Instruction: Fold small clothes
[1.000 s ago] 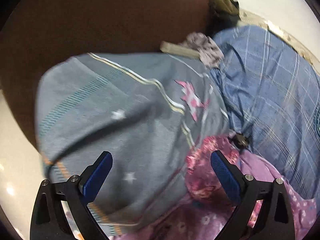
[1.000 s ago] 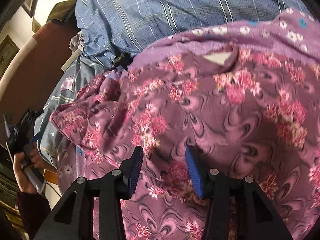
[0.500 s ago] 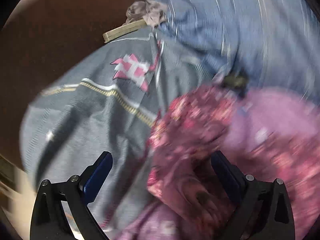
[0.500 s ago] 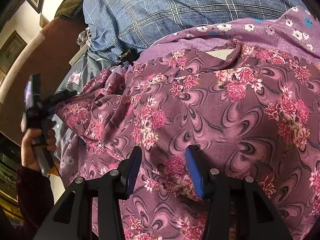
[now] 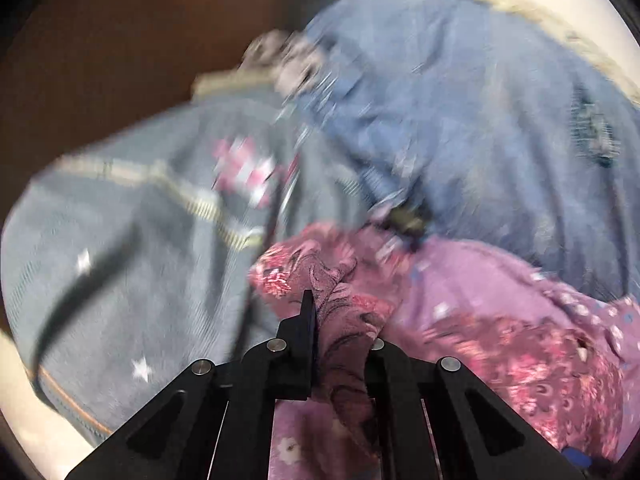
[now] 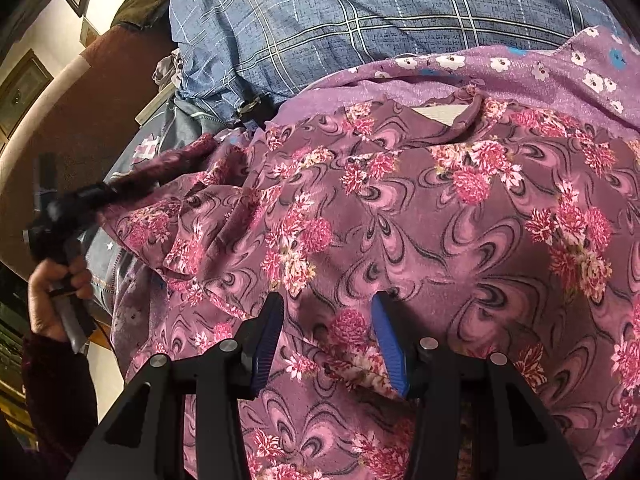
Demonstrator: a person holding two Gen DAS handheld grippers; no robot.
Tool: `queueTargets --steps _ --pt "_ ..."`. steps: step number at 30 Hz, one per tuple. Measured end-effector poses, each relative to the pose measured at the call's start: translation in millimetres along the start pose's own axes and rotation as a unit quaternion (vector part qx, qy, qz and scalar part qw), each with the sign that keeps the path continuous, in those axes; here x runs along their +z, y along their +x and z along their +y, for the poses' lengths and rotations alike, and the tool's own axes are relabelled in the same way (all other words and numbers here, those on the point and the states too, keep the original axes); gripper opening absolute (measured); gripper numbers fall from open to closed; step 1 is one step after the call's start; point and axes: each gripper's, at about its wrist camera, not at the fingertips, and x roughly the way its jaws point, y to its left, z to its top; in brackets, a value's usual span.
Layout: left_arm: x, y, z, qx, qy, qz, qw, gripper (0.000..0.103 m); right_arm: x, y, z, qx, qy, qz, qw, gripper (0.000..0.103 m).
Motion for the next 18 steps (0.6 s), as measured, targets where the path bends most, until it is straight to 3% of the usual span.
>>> queueTargets --steps 5,7,10,11,13,15,18 --pt "-13 -42 -37 -0.088 0.08 -0.059 0.9911 0.006 10 -18 -6 0.077 0.027 -0.041 0.996 0.05" --pt "-24 -65 -51 -0.134 0.111 -0.072 0.9822 0.006 15 -28 -17 0.154 0.067 -0.061 0.984 0.058" --pt "-45 -102 -67 -0.195 0.168 -0.098 0.9614 0.006 19 -29 -28 0.267 0.121 -0.071 0.953 0.07" --pt "-52 -110 -70 -0.212 0.185 -0.106 0.9537 0.006 20 -26 -31 0.323 0.145 -0.069 0.933 0.07" --pt "-63 -128 -77 -0.255 0.213 -0.119 0.9357 0.006 21 -19 -35 0.397 0.184 -0.065 0.897 0.078" --pt "-75 -139 -78 -0.296 0.235 -0.125 0.9174 0.006 20 -6 -39 0.473 0.238 -0.061 0.846 0.087" --pt "-89 -145 -78 -0.33 0.259 -0.129 0.8989 0.006 19 12 -42 0.539 0.292 -0.055 0.788 0.089"
